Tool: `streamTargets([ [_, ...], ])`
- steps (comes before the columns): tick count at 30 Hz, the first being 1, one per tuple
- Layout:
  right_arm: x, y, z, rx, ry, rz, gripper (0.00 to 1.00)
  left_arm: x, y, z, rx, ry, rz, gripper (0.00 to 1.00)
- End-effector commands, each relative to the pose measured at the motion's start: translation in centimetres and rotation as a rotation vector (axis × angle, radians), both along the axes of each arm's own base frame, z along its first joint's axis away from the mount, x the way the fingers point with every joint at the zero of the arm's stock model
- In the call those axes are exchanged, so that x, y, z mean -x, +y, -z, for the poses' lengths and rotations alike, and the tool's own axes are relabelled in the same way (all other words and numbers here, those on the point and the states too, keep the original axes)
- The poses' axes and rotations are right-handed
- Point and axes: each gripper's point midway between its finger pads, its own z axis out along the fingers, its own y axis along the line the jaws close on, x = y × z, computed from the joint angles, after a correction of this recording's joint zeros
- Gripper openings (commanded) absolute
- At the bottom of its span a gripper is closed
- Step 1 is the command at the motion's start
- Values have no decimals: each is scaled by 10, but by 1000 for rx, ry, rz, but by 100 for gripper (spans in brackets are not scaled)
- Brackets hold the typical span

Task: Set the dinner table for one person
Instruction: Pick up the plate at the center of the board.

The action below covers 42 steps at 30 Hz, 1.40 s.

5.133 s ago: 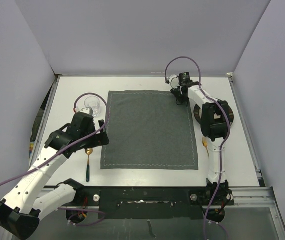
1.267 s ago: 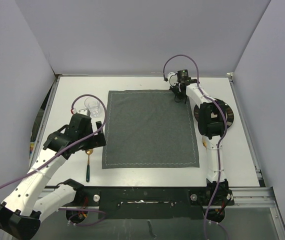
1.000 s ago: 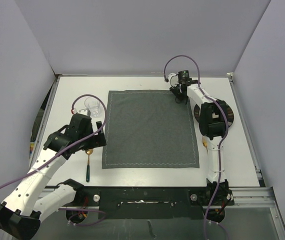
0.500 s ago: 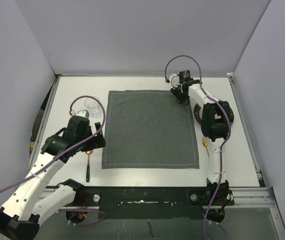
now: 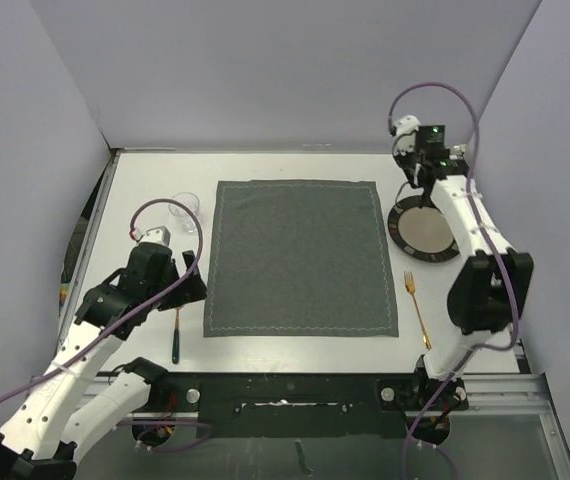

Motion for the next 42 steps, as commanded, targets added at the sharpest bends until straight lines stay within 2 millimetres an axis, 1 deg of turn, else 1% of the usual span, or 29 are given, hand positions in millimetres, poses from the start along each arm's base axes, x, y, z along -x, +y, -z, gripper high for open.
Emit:
streamTargets([
  [1,63,-60,-25,49,-108,185,0,-4,-7,10,91,-23,-53,98],
  [3,90,-82,-28,37,-143,234,0,-9,-17,9,151,-43,-35,98],
  [4,102,-88,-20,26,-106,251,0,-10,-22,6,180,-49,-31,98],
  [6,121,-96,7,24,-17,288,0,-14,-31,1,228,-62,-9,98],
  [8,133,-104,26,30,28,322,0,-17,-36,1,237,-59,3,98],
  [9,136,-107,32,17,31,345,0,-19,-36,1,226,-54,11,98],
  [10,140,-115,37,-25,32,367,0,-22,-37,0,217,-53,17,98],
  [11,142,-118,42,-98,32,377,4,-24,-37,0,210,-49,19,98],
  [13,144,-121,49,-276,37,392,44,-31,-41,0,208,-52,33,98],
  [14,145,-123,52,-359,44,404,62,-35,-44,-1,213,-56,38,98],
  [15,145,-126,54,-420,46,417,73,-39,-47,-3,218,-60,44,98],
  [17,145,-137,55,-551,15,440,90,-46,-51,-9,218,-65,57,98],
  [18,146,-147,56,-609,-8,459,94,-49,-52,-13,213,-70,65,98],
  [21,146,-165,62,-755,-25,492,95,-58,-52,-28,189,-99,85,98],
  [23,146,-171,70,-821,-13,498,94,-62,-52,-38,174,-117,99,98],
  [27,139,-162,83,-937,14,448,87,-68,-51,-47,144,-116,107,98],
  [30,132,-155,83,-1002,19,398,84,-71,-53,-49,149,-120,108,98],
  [34,129,-158,88,-990,14,389,78,-72,-58,-48,174,-110,106,98],
  [42,136,-173,92,-959,-14,419,78,-69,-62,-45,212,-93,96,98],
])
